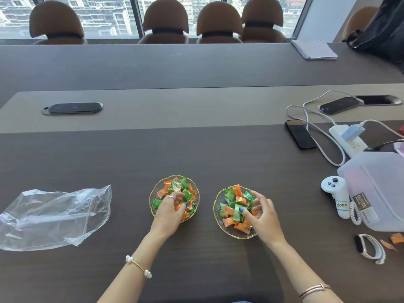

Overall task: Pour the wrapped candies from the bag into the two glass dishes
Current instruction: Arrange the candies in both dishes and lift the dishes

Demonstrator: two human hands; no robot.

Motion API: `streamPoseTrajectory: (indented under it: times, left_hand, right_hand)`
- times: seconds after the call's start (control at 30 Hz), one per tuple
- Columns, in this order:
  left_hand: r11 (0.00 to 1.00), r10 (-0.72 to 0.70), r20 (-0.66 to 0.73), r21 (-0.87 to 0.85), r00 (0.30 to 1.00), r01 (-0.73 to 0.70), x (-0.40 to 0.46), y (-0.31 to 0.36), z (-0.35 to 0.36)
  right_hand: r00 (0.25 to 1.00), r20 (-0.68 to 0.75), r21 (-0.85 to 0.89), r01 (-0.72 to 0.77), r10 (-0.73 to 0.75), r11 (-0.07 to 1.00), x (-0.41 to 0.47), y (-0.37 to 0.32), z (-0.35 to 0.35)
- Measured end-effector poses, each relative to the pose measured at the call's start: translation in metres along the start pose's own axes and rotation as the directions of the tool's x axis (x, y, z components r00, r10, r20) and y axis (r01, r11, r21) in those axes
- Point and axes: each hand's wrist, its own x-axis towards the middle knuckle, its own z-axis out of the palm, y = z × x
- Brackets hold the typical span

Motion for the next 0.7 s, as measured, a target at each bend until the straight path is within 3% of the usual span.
streamPoseTrajectory:
  times: [0.2, 0.33, 0.47, 0.7]
  left_hand:
    - [0.997, -0.075, -0.126, -0.037, 0.989, 0.071, 0.003, -0.019, -0.004]
    - [0.967, -0.242, -0.304, 0.000, 0.921, 0.254, 0.005, -0.034, -0.001]
    - [0.918, -0.388, -0.240, -0.187, 0.890, 0.350, 0.007, -0.040, -0.003]
    - [0.819, -0.507, -0.126, -0.381, 0.853, 0.430, 0.030, -0.059, 0.000]
  right_hand:
    - [0.980, -0.117, -0.003, -0.160, 0.158, 0.987, -0.010, 0.022, -0.008]
    - [0.932, -0.134, 0.043, -0.335, 0.338, 0.941, -0.011, 0.030, -0.004]
    - [0.870, -0.044, 0.196, -0.474, 0.490, 0.859, -0.005, 0.034, 0.005]
    - [0.845, 0.040, 0.438, -0.495, 0.534, 0.751, 0.013, 0.021, 0.021]
